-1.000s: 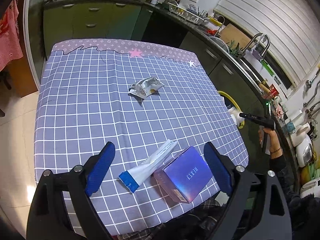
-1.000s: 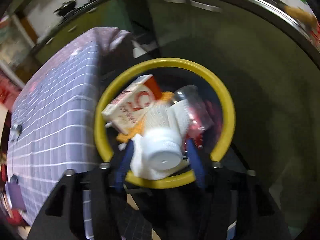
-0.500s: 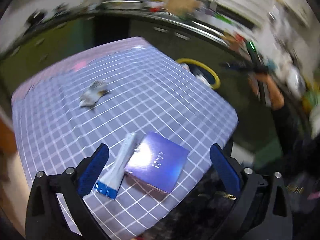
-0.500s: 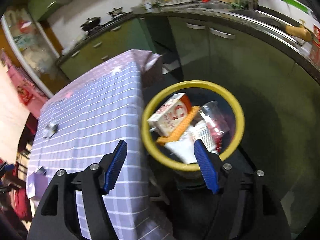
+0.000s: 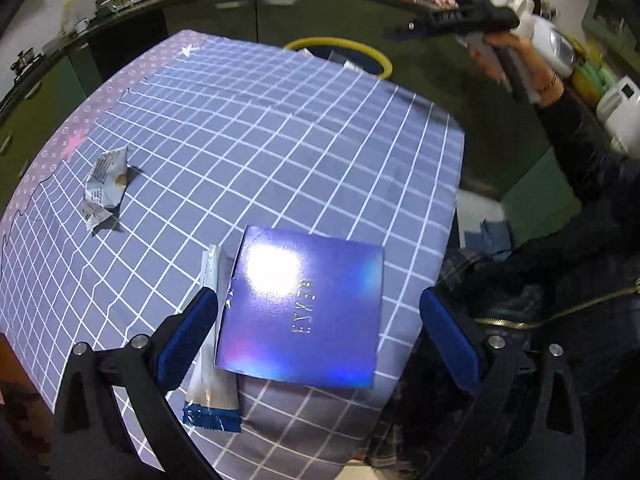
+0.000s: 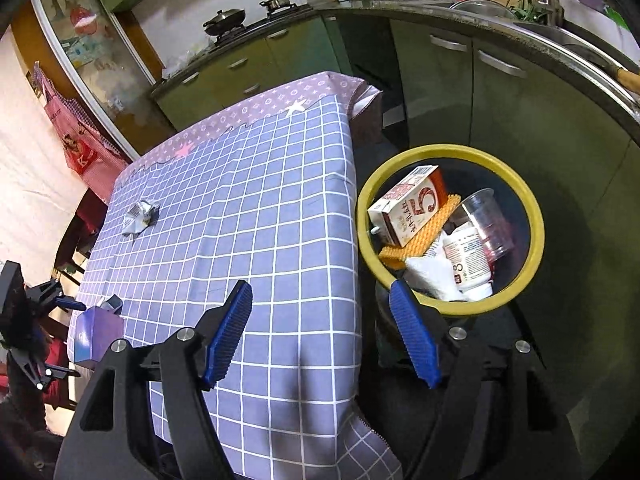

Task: Collect trash
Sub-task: 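Grasp the purple box with the left tool, then carry the purple box over the bin and open the left tool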

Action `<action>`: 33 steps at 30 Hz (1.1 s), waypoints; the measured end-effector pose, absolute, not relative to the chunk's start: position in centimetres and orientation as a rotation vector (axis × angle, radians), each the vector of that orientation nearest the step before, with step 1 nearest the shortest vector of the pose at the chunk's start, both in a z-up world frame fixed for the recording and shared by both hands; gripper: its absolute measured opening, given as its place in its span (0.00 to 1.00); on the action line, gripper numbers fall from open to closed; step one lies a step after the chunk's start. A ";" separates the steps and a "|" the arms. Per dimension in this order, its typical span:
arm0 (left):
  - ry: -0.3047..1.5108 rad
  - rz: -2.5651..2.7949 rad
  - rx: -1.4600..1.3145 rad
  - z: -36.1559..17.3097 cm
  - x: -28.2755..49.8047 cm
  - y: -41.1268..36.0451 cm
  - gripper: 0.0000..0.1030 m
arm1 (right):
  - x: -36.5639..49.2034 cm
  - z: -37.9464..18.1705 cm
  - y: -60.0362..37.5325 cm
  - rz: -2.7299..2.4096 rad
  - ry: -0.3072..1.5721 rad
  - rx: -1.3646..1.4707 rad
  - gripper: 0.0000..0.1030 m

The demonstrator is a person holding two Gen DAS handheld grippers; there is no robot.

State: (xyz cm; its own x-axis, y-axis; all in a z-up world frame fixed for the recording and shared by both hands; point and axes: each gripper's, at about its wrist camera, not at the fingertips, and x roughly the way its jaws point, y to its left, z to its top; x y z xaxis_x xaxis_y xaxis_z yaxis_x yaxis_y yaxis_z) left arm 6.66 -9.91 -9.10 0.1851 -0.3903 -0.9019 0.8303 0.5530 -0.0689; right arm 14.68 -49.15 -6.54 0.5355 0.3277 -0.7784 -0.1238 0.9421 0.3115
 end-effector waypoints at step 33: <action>0.988 -0.964 0.485 -5.2 10.1 -14.8 0.71 | 12.8 -6.3 -53.2 0.223 0.931 0.309 0.69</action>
